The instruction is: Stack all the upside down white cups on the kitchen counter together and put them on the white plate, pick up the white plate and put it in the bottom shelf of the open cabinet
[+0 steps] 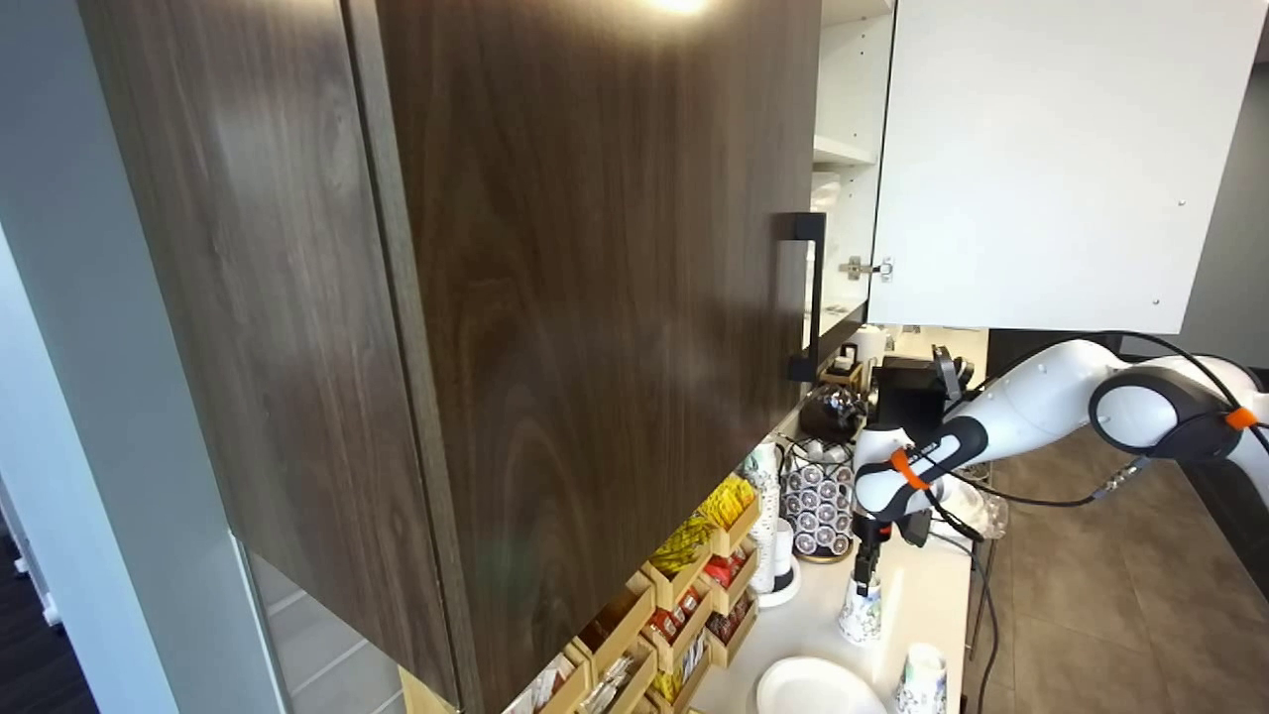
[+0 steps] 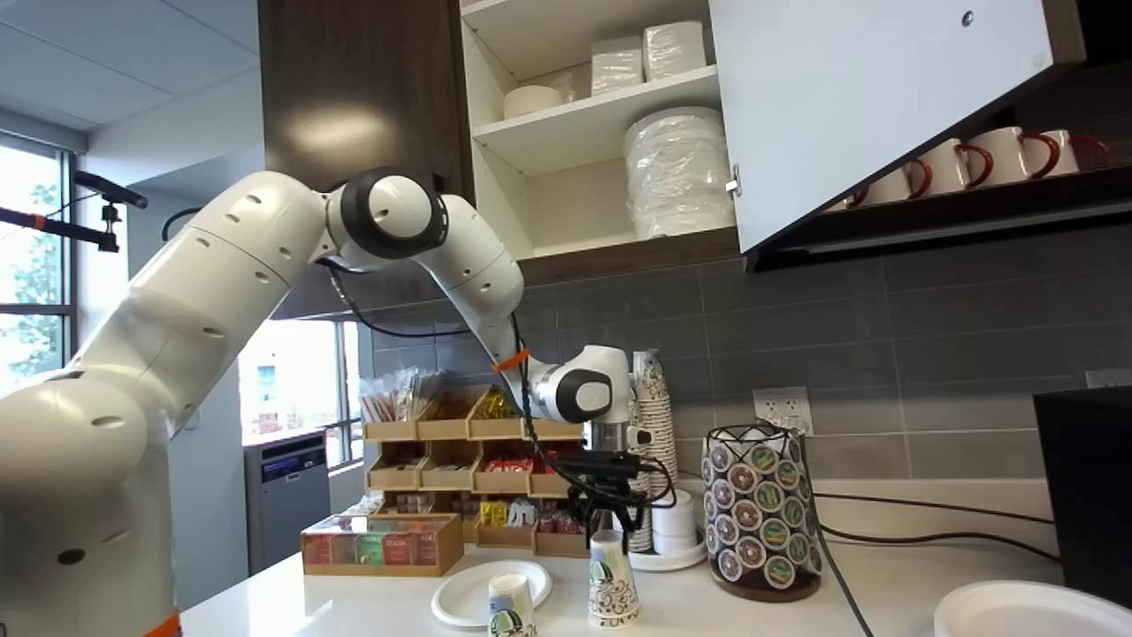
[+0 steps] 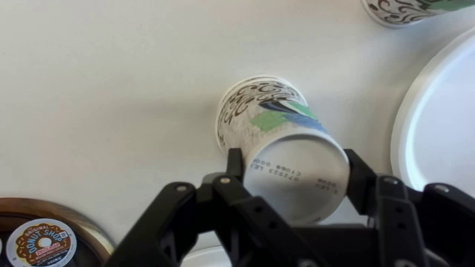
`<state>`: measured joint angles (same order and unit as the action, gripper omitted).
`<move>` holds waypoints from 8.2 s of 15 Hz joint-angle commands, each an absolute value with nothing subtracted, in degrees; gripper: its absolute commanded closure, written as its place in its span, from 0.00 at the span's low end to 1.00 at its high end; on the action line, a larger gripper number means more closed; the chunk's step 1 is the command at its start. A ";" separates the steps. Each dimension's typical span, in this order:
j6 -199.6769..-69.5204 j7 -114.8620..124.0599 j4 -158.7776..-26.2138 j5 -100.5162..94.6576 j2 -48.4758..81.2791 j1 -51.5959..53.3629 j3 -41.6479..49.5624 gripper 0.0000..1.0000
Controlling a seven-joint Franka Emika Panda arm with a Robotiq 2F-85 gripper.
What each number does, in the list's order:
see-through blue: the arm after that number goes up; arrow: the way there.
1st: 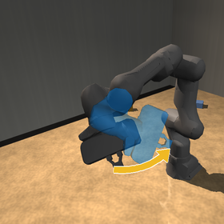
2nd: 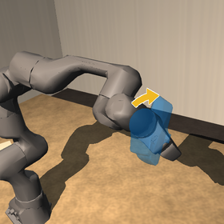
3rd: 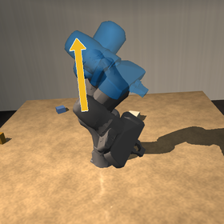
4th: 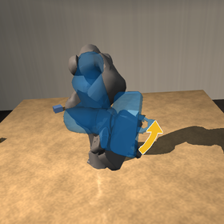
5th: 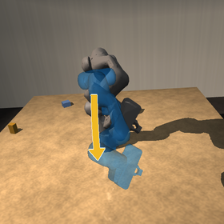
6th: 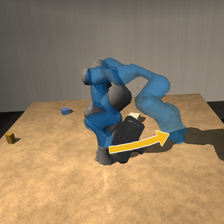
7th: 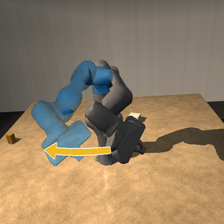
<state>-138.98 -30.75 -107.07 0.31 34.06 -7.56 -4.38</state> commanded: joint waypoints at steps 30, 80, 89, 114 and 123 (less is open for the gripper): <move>-125.20 -41.40 -132.70 5.84 3.43 -3.59 -4.32 0.59; -138.17 -36.49 -119.15 0.51 22.38 -8.41 -7.08 0.59; -136.22 -42.43 -121.01 5.44 17.87 -3.87 -12.17 0.59; -131.71 -36.70 -113.40 15.11 26.47 -1.80 -14.30 0.00; -130.40 -42.14 -114.34 16.96 28.58 -7.64 -11.94 0.00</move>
